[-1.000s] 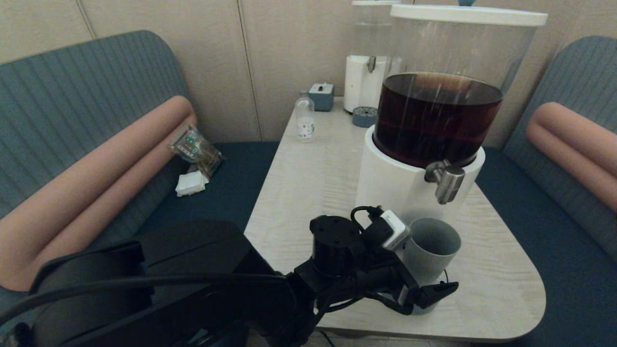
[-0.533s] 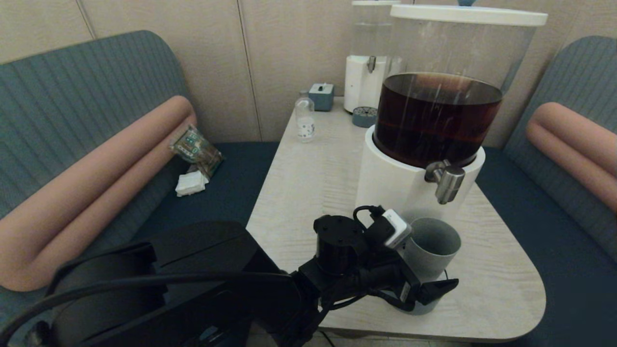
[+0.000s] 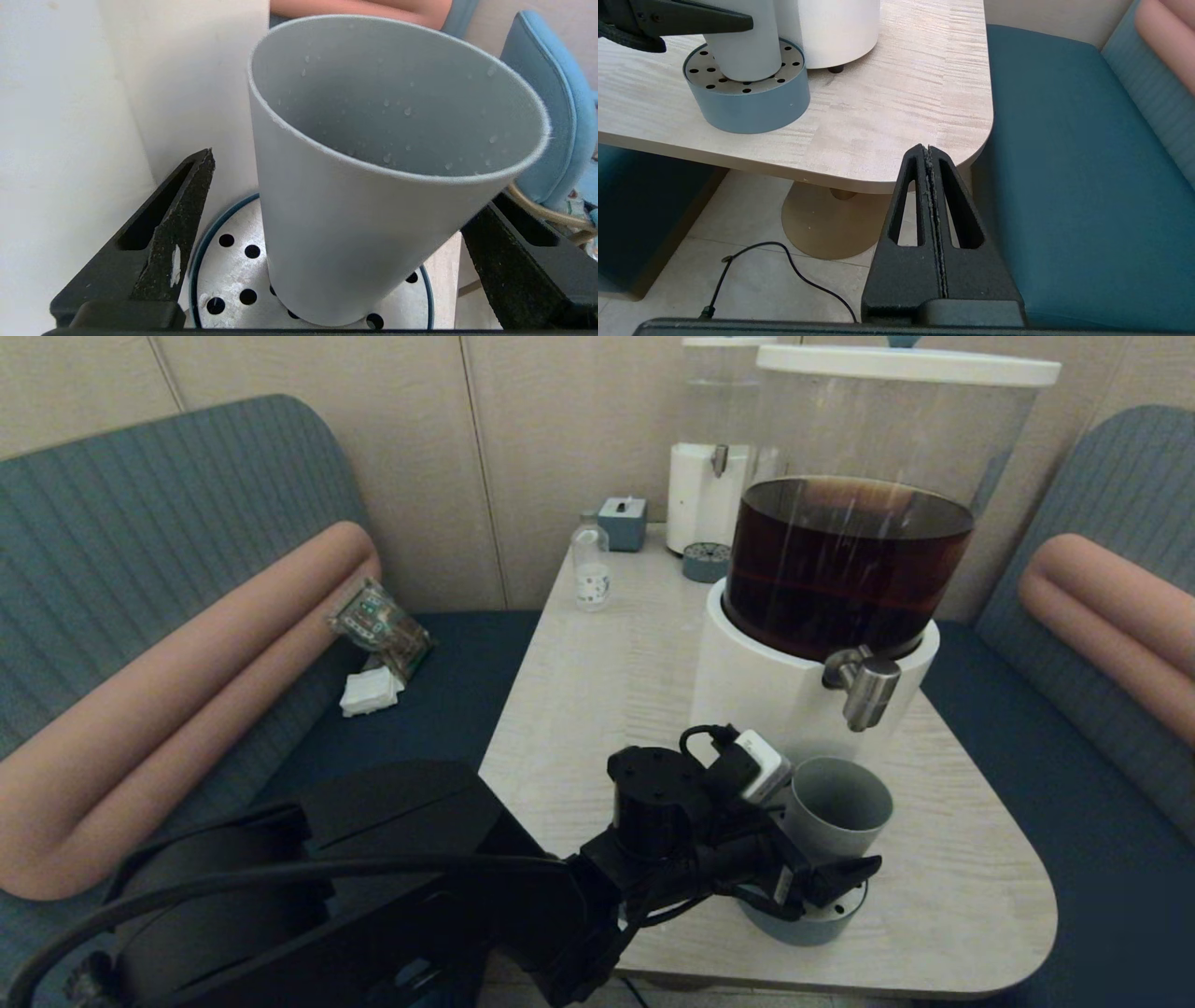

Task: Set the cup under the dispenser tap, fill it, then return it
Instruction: Place the cup next to the water dispenser

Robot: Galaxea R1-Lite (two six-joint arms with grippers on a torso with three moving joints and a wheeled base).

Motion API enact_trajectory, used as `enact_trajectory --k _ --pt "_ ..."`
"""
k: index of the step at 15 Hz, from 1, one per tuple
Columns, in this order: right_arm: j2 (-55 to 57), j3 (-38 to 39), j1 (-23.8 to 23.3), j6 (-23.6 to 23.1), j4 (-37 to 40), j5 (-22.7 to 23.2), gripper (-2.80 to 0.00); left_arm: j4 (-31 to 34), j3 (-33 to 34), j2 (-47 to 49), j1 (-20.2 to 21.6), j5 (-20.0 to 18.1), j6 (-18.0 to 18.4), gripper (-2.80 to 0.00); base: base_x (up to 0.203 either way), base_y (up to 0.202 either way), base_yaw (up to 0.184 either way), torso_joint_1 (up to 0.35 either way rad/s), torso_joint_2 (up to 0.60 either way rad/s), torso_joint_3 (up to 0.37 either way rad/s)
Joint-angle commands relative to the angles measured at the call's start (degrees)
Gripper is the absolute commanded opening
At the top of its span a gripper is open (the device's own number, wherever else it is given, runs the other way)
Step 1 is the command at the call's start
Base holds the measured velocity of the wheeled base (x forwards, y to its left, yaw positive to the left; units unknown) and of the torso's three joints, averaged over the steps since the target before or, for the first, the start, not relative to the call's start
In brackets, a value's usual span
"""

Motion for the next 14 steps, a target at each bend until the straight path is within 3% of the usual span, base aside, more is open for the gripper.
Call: enact_trajectory --k 1,6,7,14 --pt "-0.1 0.1 0.0 0.0 0.0 0.0 -2.80 -0.4 -0.5 0.6 0.0 -0.1 0.0 0.00 0.000 0.000 0.000 0.000 0.00 0.000" --pt "-0.1 0.1 0.0 0.0 0.0 0.0 -2.80 -0.5 -0.9 1.4 0.0 -0.2 -0.4 0.00 0.000 0.000 0.000 0.000 0.00 0.000" --pt "-0.1 0.1 0.0 0.0 0.0 0.0 -2.80 -0.7 -0.9 1.4 -0.1 -0.2 -0.5 -2.80 0.000 0.000 0.000 0.000 0.00 0.000" --pt "-0.1 0.1 0.0 0.0 0.0 0.0 -2.80 -1.1 -0.2 0.2 -0.1 -0.1 -1.4 -2.80 0.000 0.000 0.000 0.000 0.00 0.000"
